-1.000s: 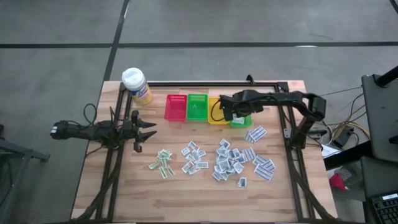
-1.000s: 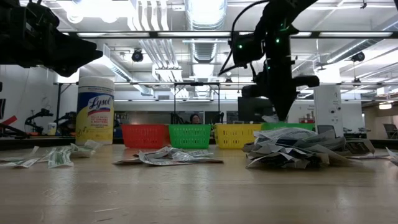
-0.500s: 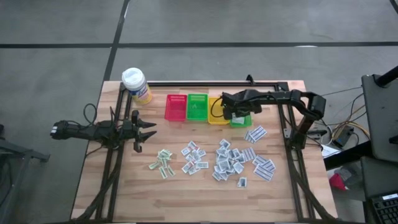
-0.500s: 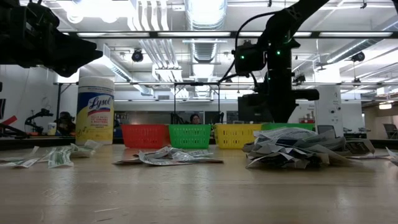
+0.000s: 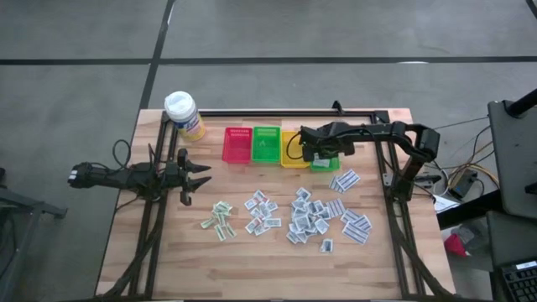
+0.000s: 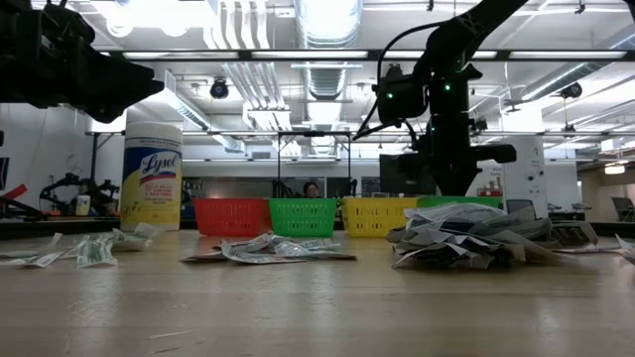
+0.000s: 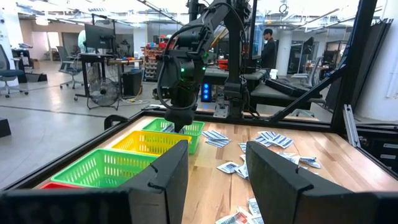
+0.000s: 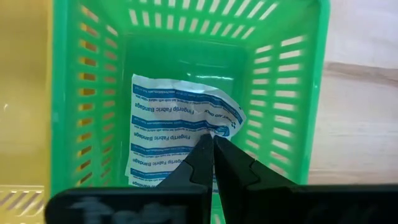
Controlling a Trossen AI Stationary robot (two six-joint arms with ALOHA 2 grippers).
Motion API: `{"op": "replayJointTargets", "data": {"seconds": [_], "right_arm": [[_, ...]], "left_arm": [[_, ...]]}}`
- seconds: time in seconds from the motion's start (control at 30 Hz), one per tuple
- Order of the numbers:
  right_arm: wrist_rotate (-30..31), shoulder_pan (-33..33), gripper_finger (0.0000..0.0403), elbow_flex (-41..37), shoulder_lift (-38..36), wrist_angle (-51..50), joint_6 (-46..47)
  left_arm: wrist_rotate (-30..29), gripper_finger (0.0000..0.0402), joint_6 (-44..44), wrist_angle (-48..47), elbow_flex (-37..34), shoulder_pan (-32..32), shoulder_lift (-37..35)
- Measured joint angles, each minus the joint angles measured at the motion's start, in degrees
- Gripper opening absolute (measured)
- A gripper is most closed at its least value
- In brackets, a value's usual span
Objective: Pick & Place First Aid Supplies
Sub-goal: Put the blue bandage into the right green bin
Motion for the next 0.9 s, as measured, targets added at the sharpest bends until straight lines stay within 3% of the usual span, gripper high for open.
{"op": "replayJointTargets", "data": {"seconds": [0.4,0.9], "right_arm": [[0.05,0.00,0.0017,0.00,0.00,0.22,0.46],[-0.48,-0.48,0.0120,3.06,-3.62,-2.00,-3.80]], "left_arm": [[0.02,0.0158,0.00,0.02,0.02,0.00,-0.02],[0.02,0.0158,-0.02,0.02,-0.01,0.00,0.00]]}}
